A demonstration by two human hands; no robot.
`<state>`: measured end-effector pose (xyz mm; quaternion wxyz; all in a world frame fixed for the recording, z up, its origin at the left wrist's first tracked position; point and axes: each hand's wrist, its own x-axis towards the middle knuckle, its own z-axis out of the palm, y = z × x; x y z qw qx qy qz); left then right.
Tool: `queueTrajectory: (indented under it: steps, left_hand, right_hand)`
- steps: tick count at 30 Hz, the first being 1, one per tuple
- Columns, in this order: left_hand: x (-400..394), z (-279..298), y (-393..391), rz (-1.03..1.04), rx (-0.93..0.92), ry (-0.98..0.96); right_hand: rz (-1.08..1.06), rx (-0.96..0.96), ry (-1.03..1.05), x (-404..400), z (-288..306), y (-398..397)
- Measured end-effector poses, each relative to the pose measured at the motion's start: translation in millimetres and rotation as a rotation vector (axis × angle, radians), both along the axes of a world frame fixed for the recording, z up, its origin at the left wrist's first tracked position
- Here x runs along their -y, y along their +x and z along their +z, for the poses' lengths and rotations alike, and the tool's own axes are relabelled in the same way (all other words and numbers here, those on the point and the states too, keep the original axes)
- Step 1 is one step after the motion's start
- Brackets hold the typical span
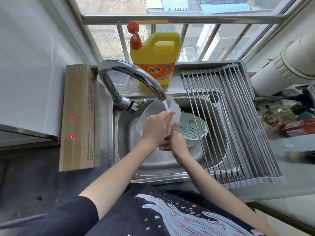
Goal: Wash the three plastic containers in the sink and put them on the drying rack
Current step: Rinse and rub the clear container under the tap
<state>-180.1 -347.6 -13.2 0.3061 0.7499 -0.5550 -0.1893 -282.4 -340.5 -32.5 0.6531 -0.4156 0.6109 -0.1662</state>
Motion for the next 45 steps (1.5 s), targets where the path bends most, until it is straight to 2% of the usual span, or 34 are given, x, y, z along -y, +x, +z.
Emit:
queueTrajectory:
  steps: [3, 6, 11, 14, 16, 18, 19, 21, 23, 24, 25, 26, 27, 31, 35, 38, 41, 43, 45]
  left_hand:
    - [5, 2, 8, -0.182, 0.332, -0.127]
    - [2, 0, 17, -0.337, 0.391, -0.281]
    - [-19, -16, 27, -0.623, 0.546, -0.392]
    - [-25, -28, 35, -0.637, 0.57, -0.36]
    - [-29, -37, 39, -0.569, 0.568, -0.294]
    - [-38, -43, 43, -0.459, 0.445, -0.191]
    - [-44, -44, 44, -0.384, 0.311, -0.099]
    - [-54, -44, 41, -0.139, -0.045, 0.056]
    - [-52, -38, 36, 0.218, -0.402, 0.153]
    - [-46, -32, 35, 0.363, -0.642, 0.246]
    - [-40, -27, 34, 0.454, -0.896, 0.332]
    - [-36, -26, 34, 0.495, -1.069, 0.379]
    - [-34, -24, 36, 0.507, -1.113, 0.377]
    - [-35, -27, 41, 0.474, -1.038, 0.328]
    - [-44, -28, 42, 0.444, -1.065, 0.348]
    - [-53, -31, 42, 0.355, -1.076, 0.329]
    - [-55, -35, 47, 0.407, -1.23, 0.248]
    - [-56, -37, 56, 0.449, -1.327, 0.207]
    - [-57, -38, 62, 0.471, -1.36, 0.197]
  right_hand:
    - [-0.098, 0.116, 0.134, 9, 3, -3]
    - [-0.216, 0.029, 0.043, 28, 10, -17]
    - [-0.151, 0.052, 0.19, 60, 21, -41]
    - [-0.011, -0.016, -0.023, 66, 24, -41]
    - [-0.009, -0.061, -0.135, 63, 19, -40]
    - [-0.067, -0.094, -0.189, 54, 13, -37]
    - [-0.081, -0.137, -0.229, 51, 10, -38]
    - [-0.052, -0.179, -0.272, 45, 5, -39]
    - [-0.058, -0.12, -0.252, 39, 5, -37]
    - [-0.076, -0.085, -0.234, 37, 6, -36]
    - [-0.086, -0.057, -0.23, 33, 8, -34]
    - [-0.082, -0.04, -0.244, 31, 10, -32]
    - [-0.079, -0.027, -0.253, 30, 12, -31]
    - [0.024, -0.08, -0.229, 37, 21, -32]
    - [0.05, -0.066, -0.123, 50, 18, -37]
    - [0.03, -0.202, -0.148, 51, 10, -39]
    - [0.162, -0.363, -0.315, 45, 4, -44]
    - [0.231, -0.327, -0.366, 41, 5, -46]
    - [0.241, -0.195, -0.338, 41, 6, -47]
